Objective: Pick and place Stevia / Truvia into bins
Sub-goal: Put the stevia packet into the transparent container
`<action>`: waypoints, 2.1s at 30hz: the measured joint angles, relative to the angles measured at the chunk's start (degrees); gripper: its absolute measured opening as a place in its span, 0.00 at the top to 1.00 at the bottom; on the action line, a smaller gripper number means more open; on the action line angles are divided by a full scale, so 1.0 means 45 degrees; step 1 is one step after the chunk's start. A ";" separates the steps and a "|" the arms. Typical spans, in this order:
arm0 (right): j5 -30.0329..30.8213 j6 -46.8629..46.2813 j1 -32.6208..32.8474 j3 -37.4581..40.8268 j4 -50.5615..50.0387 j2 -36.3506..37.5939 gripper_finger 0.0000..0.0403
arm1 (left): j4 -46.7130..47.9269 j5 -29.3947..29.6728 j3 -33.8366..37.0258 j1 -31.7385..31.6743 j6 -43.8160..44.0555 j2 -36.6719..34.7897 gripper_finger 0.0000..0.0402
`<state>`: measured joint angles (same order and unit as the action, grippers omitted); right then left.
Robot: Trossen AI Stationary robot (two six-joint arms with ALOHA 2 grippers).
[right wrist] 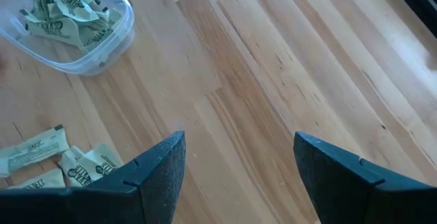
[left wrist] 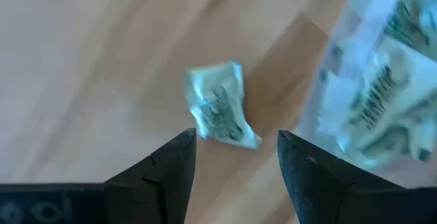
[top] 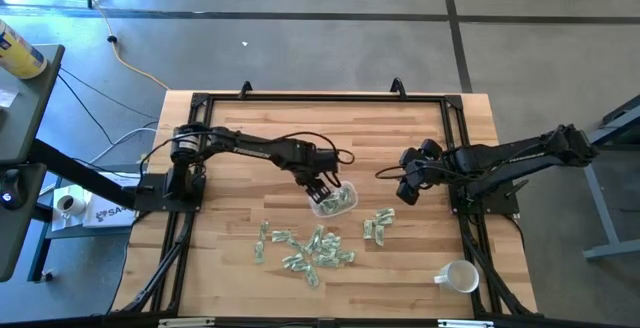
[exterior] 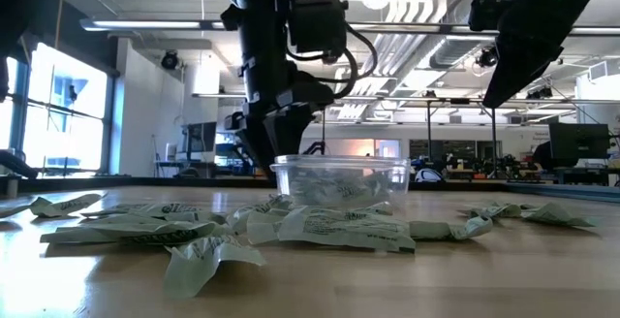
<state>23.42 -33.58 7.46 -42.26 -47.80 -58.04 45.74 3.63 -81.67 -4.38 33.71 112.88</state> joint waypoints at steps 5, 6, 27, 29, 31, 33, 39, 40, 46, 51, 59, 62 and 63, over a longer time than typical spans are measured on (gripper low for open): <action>0.0019 0.0097 0.0000 0.0000 0.0002 0.0000 0.35 | -0.0036 -0.0146 0.0000 -0.0508 -0.0098 0.0004 0.41; 0.0024 0.0099 0.0000 0.0000 -0.0002 0.0000 0.35 | -0.0092 -0.0255 -0.0007 -0.0581 -0.0121 0.0128 0.41; 0.0568 -0.0204 0.0000 0.0000 -0.0301 0.0000 0.35 | 0.0037 0.0541 -0.0034 -0.0774 -0.1384 0.1090 0.78; 0.0696 -0.0204 0.0000 0.0000 -0.0297 0.0000 0.35 | -0.0072 0.0868 -0.0024 -0.0796 -0.1429 0.1090 0.87; 0.0795 -0.0204 0.0000 0.0000 -0.0284 0.0000 0.35 | -0.0109 0.1223 -0.0006 -0.0796 -0.1451 0.0999 0.94; 0.0970 -0.0204 0.0000 0.0000 -0.0250 0.0000 0.35 | -0.0069 0.1298 0.0024 -0.0806 -0.1449 0.0868 0.95; 0.1179 -0.0186 0.0015 0.0000 0.0022 0.0000 0.35 | 0.1004 0.1071 -0.0848 -0.0376 -0.1434 -0.0017 0.93; 0.1124 -0.0119 0.0015 0.0000 0.0054 0.0000 0.35 | 0.0970 0.0813 -0.1041 -0.0216 -0.1566 -0.0150 0.94; 0.0064 0.0836 0.0015 0.0000 0.0097 -0.0024 0.35 | -0.0516 -0.0771 -0.2137 0.0898 -0.2043 -0.0190 0.95; -0.0990 0.1974 0.0237 0.0000 0.0313 -0.0107 0.35 | -0.1184 -0.1392 -0.2108 0.1424 -0.1222 0.0764 0.92; -0.1445 0.2706 0.1178 0.0000 0.1286 -0.1249 0.35 | -0.0379 -0.1229 -0.2112 0.1477 -0.1097 0.1190 0.89; -0.2065 0.3276 0.1473 0.0000 0.1653 -0.2095 0.35 | -0.0130 -0.0753 -0.2118 0.1477 -0.1512 0.1136 0.83; -0.2313 0.3493 0.1556 0.0000 0.1769 -0.2426 0.35 | -0.0107 -0.0624 -0.2118 0.1475 -0.1718 0.1126 0.80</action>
<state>13.01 -17.86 14.47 -42.26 -39.84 -68.96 45.26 0.83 -91.20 2.26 25.98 117.94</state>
